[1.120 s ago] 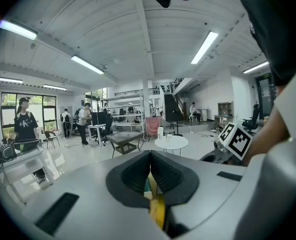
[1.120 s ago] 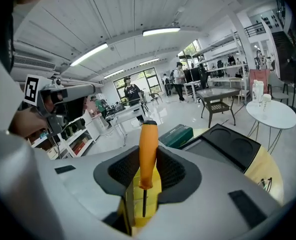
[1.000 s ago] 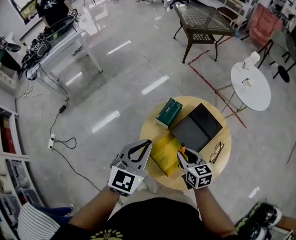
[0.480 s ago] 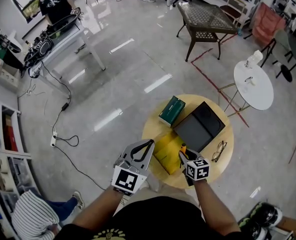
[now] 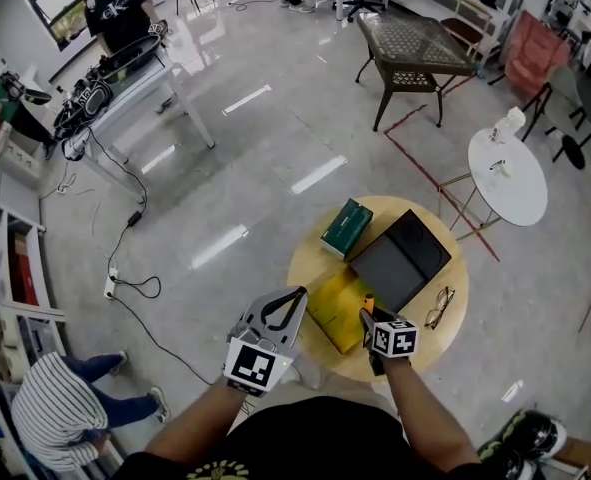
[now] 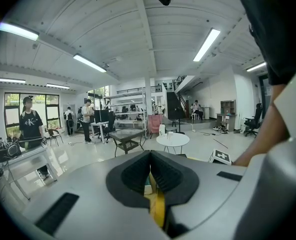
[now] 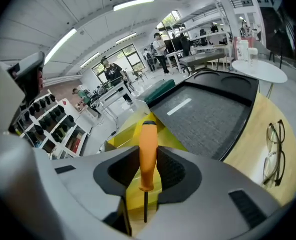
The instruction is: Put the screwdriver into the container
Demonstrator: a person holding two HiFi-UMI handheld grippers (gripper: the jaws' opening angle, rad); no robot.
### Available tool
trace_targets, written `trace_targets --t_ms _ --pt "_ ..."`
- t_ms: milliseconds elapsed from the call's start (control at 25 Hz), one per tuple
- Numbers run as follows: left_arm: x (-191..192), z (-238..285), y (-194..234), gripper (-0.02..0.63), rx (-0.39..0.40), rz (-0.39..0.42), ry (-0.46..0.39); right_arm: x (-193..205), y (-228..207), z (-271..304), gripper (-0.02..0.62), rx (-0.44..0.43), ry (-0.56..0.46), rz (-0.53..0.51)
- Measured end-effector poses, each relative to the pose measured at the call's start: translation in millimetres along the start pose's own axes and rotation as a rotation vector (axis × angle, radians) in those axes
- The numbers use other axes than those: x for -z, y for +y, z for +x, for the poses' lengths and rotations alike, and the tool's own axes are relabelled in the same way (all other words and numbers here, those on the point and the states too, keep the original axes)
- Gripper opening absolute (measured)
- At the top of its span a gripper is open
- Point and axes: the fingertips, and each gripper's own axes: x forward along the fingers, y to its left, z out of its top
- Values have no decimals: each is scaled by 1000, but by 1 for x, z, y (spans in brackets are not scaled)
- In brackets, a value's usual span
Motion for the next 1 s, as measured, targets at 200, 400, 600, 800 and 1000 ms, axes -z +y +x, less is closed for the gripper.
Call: trace_targets --t_ms 200,400,600,800,1000 --pt "-5 -8 0 17 -8 11 -13 8 -10 0 121 52 14 -13" --pt "-9 -17 1 17 -18 20 -24 9 -4 -1 144 53 4 -54" --pt "-10 -26 -4 17 -11 24 -36 17 5 -7 238 56 27 -107" --pt "-19 -34 -5 17 7 23 -60 13 17 -22 244 54 -1 -120" --pt "-15 -43 -8 17 27 0 -52 13 30 -36 245 61 -33 -122"
